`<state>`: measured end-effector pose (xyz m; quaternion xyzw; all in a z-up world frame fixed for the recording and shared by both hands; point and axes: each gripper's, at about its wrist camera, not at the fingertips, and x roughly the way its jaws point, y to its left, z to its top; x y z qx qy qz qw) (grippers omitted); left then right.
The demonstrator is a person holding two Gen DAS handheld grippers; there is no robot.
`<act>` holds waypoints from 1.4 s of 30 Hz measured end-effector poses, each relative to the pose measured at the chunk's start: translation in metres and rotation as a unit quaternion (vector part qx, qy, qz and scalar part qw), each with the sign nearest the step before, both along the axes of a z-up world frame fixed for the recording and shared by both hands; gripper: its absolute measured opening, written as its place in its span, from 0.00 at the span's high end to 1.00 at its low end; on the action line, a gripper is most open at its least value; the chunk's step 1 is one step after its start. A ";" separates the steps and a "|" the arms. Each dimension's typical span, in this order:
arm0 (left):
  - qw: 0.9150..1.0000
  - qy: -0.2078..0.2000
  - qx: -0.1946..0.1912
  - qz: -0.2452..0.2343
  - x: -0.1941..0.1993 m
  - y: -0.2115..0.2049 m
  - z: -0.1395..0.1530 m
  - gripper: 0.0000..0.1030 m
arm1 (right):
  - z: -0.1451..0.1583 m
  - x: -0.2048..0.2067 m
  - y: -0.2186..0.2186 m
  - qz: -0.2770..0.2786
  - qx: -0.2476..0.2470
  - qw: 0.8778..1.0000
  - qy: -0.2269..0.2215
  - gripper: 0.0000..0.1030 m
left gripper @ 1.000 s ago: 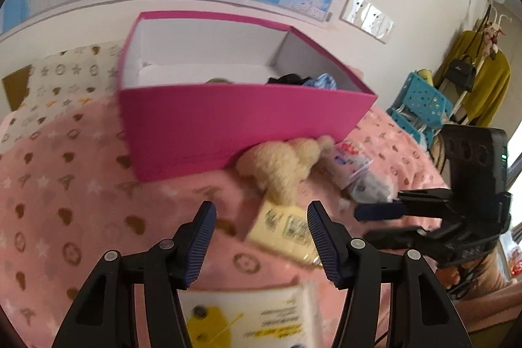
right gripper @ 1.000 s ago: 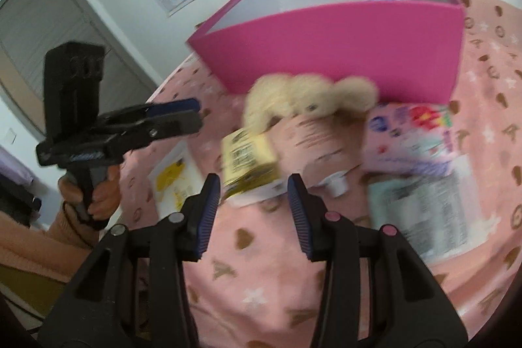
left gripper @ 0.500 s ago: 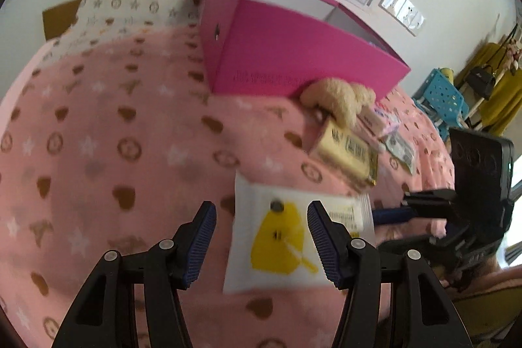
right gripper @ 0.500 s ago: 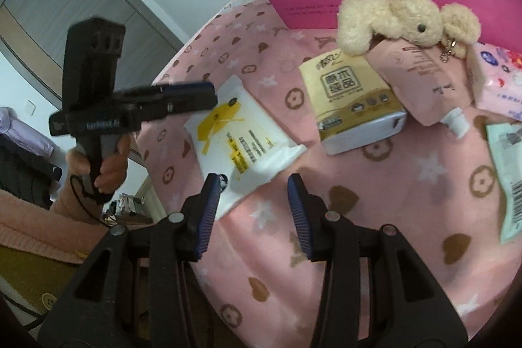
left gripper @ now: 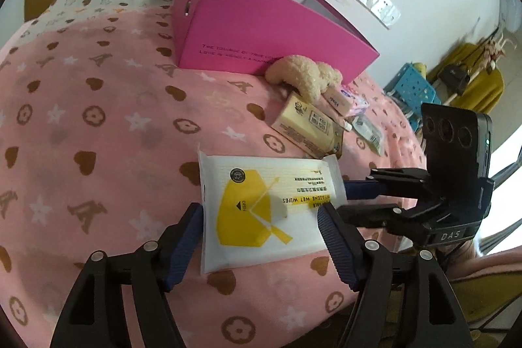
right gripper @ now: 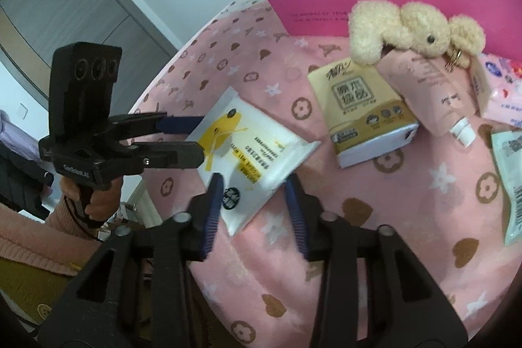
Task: Organize soft objects
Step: 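Grasp the white wet-wipes pack with the right gripper, then carry the wet-wipes pack into the pink box and open the right gripper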
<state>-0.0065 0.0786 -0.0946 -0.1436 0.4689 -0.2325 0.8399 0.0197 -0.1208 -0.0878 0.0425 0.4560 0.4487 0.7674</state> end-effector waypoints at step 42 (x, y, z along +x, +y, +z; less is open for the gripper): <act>0.989 -0.149 -0.001 -0.003 0.155 -0.053 0.131 0.30 | 0.128 0.155 -0.063 -0.139 0.018 0.983 -0.118 0.81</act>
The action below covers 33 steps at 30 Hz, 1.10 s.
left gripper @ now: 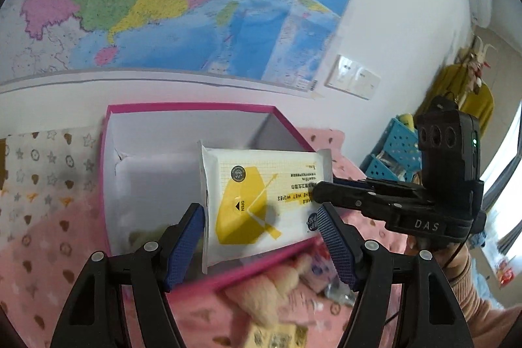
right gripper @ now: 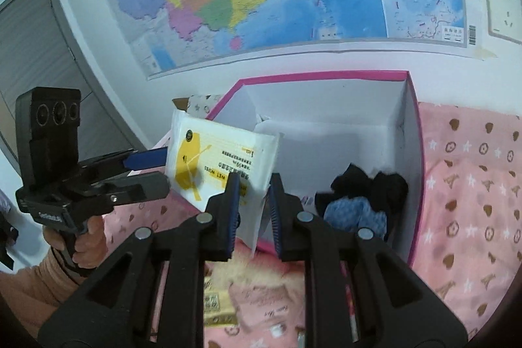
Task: Organize soft objects
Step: 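Carry the wet-wipes pack into the pink box and open the right gripper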
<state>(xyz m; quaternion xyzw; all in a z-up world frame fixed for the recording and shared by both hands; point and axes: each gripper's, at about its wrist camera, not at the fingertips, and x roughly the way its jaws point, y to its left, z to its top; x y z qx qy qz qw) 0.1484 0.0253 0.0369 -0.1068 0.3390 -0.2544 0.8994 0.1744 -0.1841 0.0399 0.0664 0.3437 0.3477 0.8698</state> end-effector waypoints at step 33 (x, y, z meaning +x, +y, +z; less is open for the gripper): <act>0.999 0.027 0.019 0.040 0.043 -0.001 -0.022 0.31 | -0.016 0.040 0.009 -0.019 -0.051 0.998 0.023 0.68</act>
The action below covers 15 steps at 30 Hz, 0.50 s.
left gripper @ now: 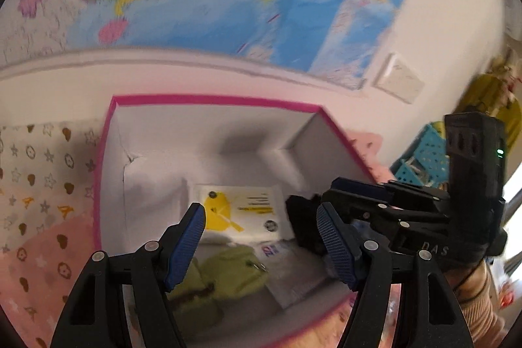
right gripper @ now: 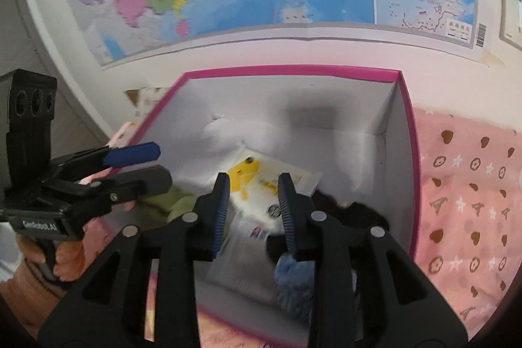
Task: Organize soft objects
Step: 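Carry the wet-wipes pack into the pink box and open the right gripper, then move the right gripper to the cream teddy bear and grasp it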
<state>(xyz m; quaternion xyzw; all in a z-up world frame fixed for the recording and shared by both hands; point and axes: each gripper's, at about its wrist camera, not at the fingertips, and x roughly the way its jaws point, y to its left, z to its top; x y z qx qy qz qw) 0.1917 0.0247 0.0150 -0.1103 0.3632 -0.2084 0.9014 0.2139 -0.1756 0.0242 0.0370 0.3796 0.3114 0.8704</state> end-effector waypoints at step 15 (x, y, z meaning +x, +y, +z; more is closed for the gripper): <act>0.997 -0.057 0.008 -0.048 -0.106 -0.018 0.000 0.30 | 0.004 -0.116 -0.045 0.043 0.046 0.998 -0.029 0.59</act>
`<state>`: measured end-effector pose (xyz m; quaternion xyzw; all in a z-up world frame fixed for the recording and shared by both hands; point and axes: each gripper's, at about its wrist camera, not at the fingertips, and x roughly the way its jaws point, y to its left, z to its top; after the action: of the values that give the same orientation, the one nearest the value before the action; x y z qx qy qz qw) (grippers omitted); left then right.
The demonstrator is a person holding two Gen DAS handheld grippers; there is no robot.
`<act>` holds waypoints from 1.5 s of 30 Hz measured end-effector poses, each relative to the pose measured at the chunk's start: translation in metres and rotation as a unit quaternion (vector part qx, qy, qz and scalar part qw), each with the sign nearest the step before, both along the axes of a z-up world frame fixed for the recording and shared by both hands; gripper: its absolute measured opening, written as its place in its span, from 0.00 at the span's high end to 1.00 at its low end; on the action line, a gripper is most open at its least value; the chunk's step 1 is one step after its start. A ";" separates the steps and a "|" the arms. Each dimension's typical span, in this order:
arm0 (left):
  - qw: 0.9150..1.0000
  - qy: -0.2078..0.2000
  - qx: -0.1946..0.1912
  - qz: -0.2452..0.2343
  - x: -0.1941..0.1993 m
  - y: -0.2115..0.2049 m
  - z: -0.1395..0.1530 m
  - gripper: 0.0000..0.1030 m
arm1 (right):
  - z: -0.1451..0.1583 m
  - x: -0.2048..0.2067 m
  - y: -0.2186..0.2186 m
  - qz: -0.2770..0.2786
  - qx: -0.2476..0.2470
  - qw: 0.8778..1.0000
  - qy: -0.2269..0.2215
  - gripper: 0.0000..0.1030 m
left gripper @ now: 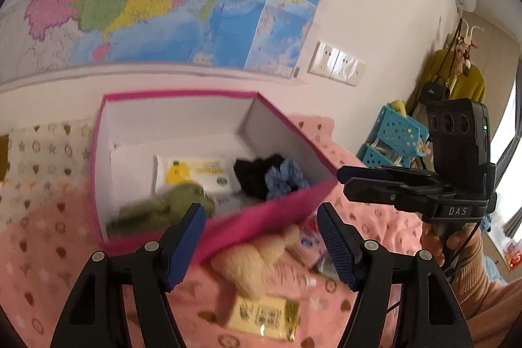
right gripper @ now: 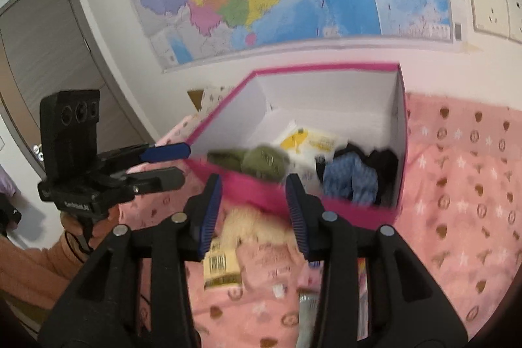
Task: Organize soft objects
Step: 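Move the right gripper to the cream teddy bear and grasp it, then lift the teddy bear into the pink box and release it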
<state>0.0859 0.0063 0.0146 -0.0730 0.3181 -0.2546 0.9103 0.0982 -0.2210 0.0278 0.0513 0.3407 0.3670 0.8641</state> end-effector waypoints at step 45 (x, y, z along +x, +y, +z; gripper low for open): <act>0.990 0.137 -0.011 -0.011 0.012 -0.014 -0.081 0.51 | -0.086 0.018 0.012 -0.033 0.002 0.996 0.079 0.82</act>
<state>0.0974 -0.0077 -0.0667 -0.1139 0.4382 -0.2557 0.8542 0.1167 -0.2087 -0.0583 0.0928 0.4058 0.3338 0.8458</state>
